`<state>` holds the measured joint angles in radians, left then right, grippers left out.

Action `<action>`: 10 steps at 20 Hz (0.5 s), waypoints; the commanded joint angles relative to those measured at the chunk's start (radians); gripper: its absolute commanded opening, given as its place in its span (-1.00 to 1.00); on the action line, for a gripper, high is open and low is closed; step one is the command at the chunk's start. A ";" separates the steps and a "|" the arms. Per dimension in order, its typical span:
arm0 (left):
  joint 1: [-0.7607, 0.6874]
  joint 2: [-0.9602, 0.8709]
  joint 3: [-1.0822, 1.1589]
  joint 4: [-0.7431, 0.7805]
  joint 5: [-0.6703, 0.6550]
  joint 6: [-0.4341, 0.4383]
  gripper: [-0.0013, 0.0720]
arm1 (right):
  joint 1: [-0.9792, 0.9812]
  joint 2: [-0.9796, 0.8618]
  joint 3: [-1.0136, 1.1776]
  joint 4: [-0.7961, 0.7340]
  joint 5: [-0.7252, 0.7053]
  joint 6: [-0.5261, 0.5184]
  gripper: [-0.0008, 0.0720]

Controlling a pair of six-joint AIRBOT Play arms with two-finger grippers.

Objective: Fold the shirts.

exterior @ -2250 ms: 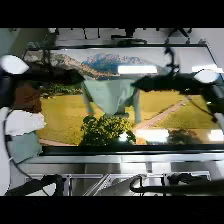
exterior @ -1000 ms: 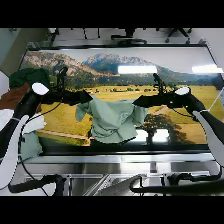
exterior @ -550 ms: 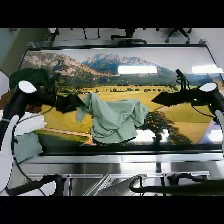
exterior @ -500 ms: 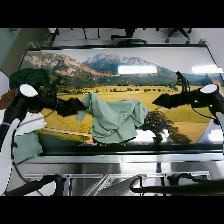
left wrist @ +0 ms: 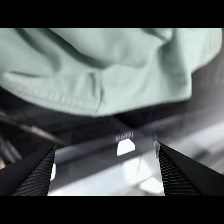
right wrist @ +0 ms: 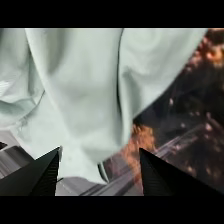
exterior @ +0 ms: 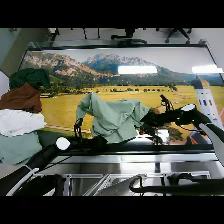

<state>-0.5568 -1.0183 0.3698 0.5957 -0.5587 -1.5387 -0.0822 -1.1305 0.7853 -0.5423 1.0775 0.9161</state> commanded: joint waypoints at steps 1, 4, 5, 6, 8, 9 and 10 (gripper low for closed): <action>-0.131 -0.069 -0.036 -0.098 0.312 -0.034 0.92 | 0.053 -0.059 -0.012 0.146 -0.072 -0.099 0.49; -0.142 -0.204 0.058 -0.090 0.320 -0.032 0.67 | 0.053 -0.090 -0.010 0.206 -0.094 -0.137 -0.15; -0.140 -0.243 0.091 -0.090 0.323 -0.032 0.11 | 0.053 -0.091 -0.010 0.207 -0.092 -0.153 -0.60; -0.134 -0.273 0.121 -0.090 0.302 -0.032 -0.30 | 0.051 -0.088 -0.006 0.206 -0.084 -0.162 -0.89; -0.108 -0.306 0.184 -0.090 0.198 0.024 -0.92 | 0.026 -0.064 0.005 0.185 -0.049 -0.160 -0.92; -0.084 -0.303 0.212 -0.090 0.134 0.073 -0.93 | 0.002 -0.047 0.020 0.145 -0.014 -0.148 -0.92; -0.056 -0.285 0.234 -0.090 0.080 0.109 -0.92 | -0.035 -0.026 0.048 0.066 0.037 -0.097 -0.92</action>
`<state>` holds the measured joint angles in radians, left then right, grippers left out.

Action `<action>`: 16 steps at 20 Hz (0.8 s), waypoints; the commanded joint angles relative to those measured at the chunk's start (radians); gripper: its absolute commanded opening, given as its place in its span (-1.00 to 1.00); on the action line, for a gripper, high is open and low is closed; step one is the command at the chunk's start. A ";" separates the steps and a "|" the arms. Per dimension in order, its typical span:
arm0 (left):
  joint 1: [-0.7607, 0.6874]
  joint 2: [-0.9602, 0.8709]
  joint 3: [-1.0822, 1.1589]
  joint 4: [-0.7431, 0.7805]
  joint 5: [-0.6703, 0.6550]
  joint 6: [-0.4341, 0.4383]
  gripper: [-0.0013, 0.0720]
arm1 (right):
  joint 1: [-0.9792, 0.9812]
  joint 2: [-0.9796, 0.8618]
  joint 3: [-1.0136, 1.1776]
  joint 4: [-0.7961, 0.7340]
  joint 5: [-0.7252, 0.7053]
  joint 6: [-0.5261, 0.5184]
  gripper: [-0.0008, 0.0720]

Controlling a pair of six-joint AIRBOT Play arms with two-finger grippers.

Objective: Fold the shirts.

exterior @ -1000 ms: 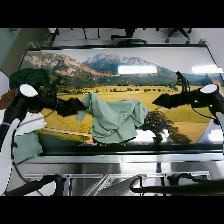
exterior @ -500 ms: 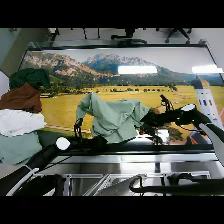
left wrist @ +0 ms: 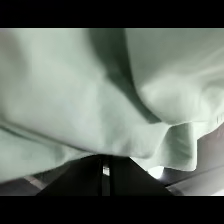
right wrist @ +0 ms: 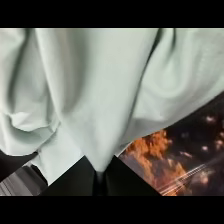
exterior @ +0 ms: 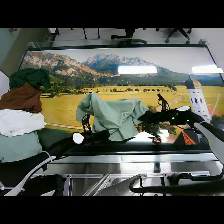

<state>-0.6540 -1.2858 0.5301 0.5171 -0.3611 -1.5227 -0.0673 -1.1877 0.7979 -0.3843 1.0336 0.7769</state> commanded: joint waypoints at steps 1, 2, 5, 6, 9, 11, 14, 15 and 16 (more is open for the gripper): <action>0.074 0.023 0.093 -0.011 -0.162 0.139 -0.93 | -0.093 0.054 0.069 -0.180 0.135 0.103 -0.92; 0.109 0.076 0.111 -0.011 -0.193 0.169 -0.93 | -0.143 0.087 0.110 -0.253 0.185 0.152 -0.92; 0.258 0.285 0.208 -0.011 -0.318 0.200 -0.93 | -0.302 0.221 0.260 -0.282 0.262 0.174 -0.92; 0.316 0.355 0.264 -0.011 -0.360 0.199 -0.93 | -0.342 0.262 0.325 -0.267 0.282 0.174 -0.92; 0.441 0.486 0.489 -0.011 -0.476 0.200 -0.93 | -0.394 0.361 0.565 -0.147 0.319 0.173 -0.92; 0.515 0.542 0.650 -0.011 -0.525 0.198 -0.93 | -0.394 0.396 0.742 -0.122 0.317 0.174 -0.92; 0.710 0.596 0.893 -0.012 -0.633 0.172 -0.93 | -0.393 0.410 1.056 -0.199 0.309 0.200 -0.92; 0.801 0.607 0.975 -0.011 -0.693 0.155 -0.93 | -0.392 0.410 1.155 -0.256 0.308 0.233 -0.92; 0.888 0.612 1.040 -0.013 -0.756 0.145 -0.93 | -0.392 0.409 1.226 -0.292 0.310 0.254 -0.92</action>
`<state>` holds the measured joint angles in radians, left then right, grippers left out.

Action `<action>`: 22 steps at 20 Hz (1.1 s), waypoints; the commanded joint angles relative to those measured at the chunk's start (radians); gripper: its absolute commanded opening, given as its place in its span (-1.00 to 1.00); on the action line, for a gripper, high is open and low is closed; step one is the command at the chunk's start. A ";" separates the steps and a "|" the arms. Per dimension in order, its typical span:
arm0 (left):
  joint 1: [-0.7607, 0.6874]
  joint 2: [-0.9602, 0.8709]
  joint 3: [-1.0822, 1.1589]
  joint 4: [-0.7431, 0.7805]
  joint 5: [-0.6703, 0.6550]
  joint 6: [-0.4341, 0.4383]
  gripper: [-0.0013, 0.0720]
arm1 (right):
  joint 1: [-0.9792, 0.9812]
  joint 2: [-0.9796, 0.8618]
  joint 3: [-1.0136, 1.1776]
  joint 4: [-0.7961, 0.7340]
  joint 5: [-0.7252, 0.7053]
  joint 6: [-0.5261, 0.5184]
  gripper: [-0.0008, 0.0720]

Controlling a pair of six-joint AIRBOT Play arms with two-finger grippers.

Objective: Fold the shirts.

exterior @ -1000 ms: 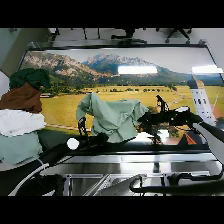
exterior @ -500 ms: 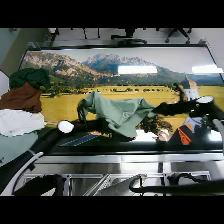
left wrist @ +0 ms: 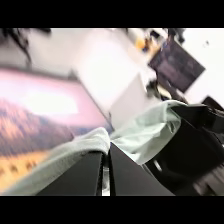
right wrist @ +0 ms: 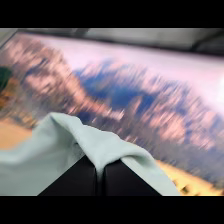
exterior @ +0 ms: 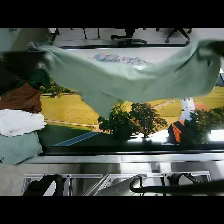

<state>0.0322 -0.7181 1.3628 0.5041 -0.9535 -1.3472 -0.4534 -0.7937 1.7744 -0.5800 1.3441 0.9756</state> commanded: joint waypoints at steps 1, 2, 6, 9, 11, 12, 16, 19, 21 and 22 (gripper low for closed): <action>0.295 0.045 0.261 -0.001 -0.232 -0.033 -0.93 | -0.006 0.020 0.297 -0.111 0.004 0.058 -0.92; 0.369 0.045 0.297 -0.001 -0.285 -0.034 -0.93 | -0.006 0.031 0.319 -0.113 0.006 0.058 -0.92; 0.504 0.025 0.316 0.005 -0.295 -0.029 -0.93 | -0.006 0.040 0.303 -0.118 0.077 0.058 -0.92; 0.510 -0.068 0.296 0.053 -0.365 -0.024 -0.93 | -0.006 0.007 0.175 -0.083 0.083 0.058 -0.92; 0.425 -0.167 0.229 0.053 -0.354 0.028 -0.93 | -0.006 -0.056 0.035 0.019 0.086 0.037 -0.92; 0.348 -0.232 0.184 0.055 -0.322 0.067 -0.93 | -0.005 -0.096 -0.039 0.081 0.086 0.008 -0.92; 0.064 -0.551 0.072 0.075 -0.013 0.250 -0.93 | 0.072 -0.304 -0.290 0.163 0.050 -0.111 -0.92; -0.053 -0.868 0.158 0.106 0.089 0.274 -0.93 | 0.140 -0.510 -0.368 0.150 -0.043 -0.168 -0.92; -0.086 -1.071 0.290 0.096 0.018 0.240 -0.93 | 0.163 -0.637 -0.367 0.148 -0.098 -0.168 -0.92; -0.092 -1.142 0.357 0.096 -0.020 0.212 -0.92 | 0.167 -0.691 -0.367 0.148 -0.119 -0.168 -0.92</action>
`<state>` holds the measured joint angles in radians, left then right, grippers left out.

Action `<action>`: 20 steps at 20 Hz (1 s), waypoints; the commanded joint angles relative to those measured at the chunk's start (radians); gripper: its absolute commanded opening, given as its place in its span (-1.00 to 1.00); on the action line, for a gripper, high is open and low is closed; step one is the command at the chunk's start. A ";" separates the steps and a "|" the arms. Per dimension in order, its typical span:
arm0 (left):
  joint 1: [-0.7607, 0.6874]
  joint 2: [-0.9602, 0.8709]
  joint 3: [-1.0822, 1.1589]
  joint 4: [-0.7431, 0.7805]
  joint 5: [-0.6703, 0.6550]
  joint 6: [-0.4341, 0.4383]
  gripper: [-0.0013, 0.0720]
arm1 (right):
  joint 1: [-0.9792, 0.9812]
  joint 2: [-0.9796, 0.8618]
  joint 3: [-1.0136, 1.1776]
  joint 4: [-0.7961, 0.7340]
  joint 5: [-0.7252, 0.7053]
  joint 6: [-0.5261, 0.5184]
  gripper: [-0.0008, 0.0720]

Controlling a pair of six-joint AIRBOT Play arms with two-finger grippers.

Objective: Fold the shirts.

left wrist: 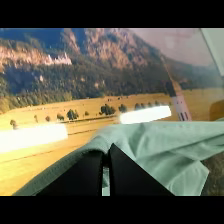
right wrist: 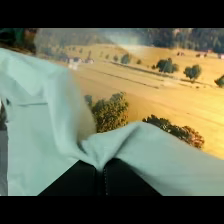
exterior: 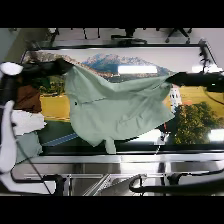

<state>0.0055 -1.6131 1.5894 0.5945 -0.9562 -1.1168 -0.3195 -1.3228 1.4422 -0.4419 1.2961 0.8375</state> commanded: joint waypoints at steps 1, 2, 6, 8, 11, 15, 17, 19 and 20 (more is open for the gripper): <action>-0.063 -0.306 0.196 0.006 -0.057 -0.039 -0.93 | 0.032 -0.196 -0.035 0.010 -0.087 -0.030 -0.92; -0.057 -0.343 0.247 0.006 -0.087 -0.048 -0.91 | 0.030 -0.218 -0.034 0.009 -0.100 -0.031 -0.89; 0.015 -0.377 0.422 0.016 -0.283 -0.108 0.70 | -0.016 -0.192 0.012 -0.036 -0.078 -0.045 -0.12; 0.086 -0.364 0.495 0.016 -0.454 -0.196 0.70 | -0.068 -0.135 0.039 -0.154 -0.057 0.008 0.36; 0.181 -0.248 0.346 0.051 -0.627 -0.276 0.70 | -0.163 -0.056 0.039 -0.364 0.004 0.182 0.46; 0.238 -0.008 -0.082 0.325 -0.635 -0.278 0.70 | -0.273 -0.037 -0.019 -0.464 0.113 0.232 0.45; 0.252 0.103 -0.340 0.358 -0.578 -0.269 0.70 | -0.292 -0.037 -0.071 -0.463 0.119 0.203 0.45; 0.258 0.182 -0.567 0.348 -0.512 -0.259 0.70 | -0.287 -0.042 -0.117 -0.463 0.109 0.164 0.30; 0.256 0.214 -0.667 0.347 -0.466 -0.250 0.70 | -0.282 -0.044 -0.135 -0.459 0.090 0.160 0.30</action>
<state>0.2485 -1.5135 1.2148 0.8948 -1.5036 -1.3796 -0.5900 -1.3670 1.3621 -0.8795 1.3880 1.0237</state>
